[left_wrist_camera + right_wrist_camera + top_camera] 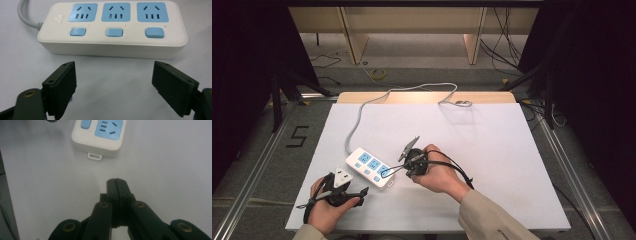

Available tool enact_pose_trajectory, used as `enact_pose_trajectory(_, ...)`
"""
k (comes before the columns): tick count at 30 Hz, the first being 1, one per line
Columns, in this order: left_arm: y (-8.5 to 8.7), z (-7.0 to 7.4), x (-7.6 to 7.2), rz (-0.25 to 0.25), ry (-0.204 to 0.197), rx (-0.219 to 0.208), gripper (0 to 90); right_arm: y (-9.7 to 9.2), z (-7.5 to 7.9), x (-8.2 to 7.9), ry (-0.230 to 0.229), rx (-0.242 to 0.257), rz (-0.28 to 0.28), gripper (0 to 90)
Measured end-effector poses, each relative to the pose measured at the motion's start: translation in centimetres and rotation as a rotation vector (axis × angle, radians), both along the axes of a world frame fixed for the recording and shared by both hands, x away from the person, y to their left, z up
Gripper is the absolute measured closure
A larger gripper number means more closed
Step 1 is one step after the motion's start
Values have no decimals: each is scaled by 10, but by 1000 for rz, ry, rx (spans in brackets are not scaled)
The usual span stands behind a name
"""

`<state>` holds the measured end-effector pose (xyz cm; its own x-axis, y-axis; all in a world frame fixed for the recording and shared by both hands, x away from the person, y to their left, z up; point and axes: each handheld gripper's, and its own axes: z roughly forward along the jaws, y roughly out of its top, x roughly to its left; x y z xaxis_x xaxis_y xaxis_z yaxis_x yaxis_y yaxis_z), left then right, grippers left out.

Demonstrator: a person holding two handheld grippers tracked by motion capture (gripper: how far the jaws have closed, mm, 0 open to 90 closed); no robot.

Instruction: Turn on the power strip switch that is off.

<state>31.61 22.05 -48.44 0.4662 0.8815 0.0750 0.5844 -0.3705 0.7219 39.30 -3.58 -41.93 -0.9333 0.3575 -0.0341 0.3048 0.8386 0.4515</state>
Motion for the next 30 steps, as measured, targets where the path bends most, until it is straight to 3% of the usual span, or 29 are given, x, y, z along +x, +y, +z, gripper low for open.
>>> enact_pose_trajectory(30,1,-1,0,-2,3,10,189,31,7,3,2,11,19,900)
